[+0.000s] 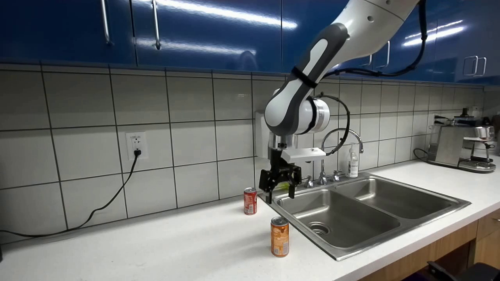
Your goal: Put the orange can on the counter to the left
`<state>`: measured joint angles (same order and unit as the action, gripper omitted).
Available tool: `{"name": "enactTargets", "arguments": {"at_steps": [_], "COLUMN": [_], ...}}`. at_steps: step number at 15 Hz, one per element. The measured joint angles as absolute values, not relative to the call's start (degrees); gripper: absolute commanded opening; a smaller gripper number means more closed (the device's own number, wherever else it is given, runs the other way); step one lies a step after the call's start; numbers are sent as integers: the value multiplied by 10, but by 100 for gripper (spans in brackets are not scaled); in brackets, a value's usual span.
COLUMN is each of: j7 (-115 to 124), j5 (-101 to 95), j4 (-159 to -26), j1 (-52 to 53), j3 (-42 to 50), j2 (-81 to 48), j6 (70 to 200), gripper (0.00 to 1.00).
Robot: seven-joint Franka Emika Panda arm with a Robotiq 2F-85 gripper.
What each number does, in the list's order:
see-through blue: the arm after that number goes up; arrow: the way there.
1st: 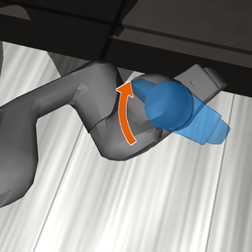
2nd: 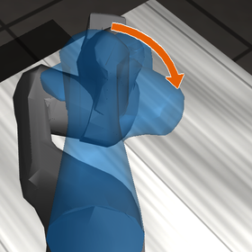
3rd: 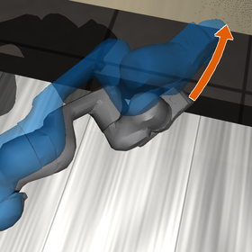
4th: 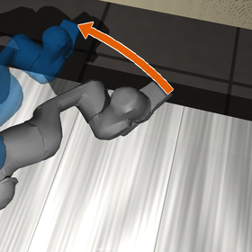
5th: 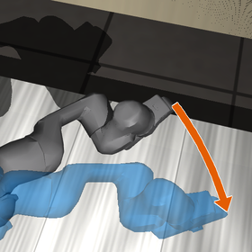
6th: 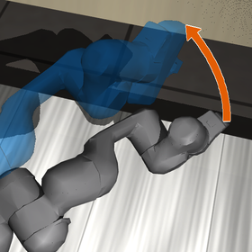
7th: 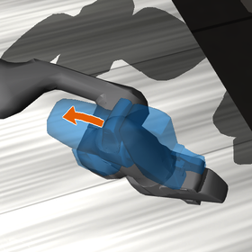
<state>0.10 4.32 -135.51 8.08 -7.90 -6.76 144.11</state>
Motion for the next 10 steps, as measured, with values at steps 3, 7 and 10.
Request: {"name": "enactTargets", "arguments": {"at_steps": [3,7,10], "j7": [2,2,3], "j5": [43,43,44], "j4": [-1370,-1400,-1428], "j1": [74,64,58], "j3": [-65,-43,-32], "j2": [-17,56,114], "j6": [1405,1351,1301], "gripper": [100,100,100]}}
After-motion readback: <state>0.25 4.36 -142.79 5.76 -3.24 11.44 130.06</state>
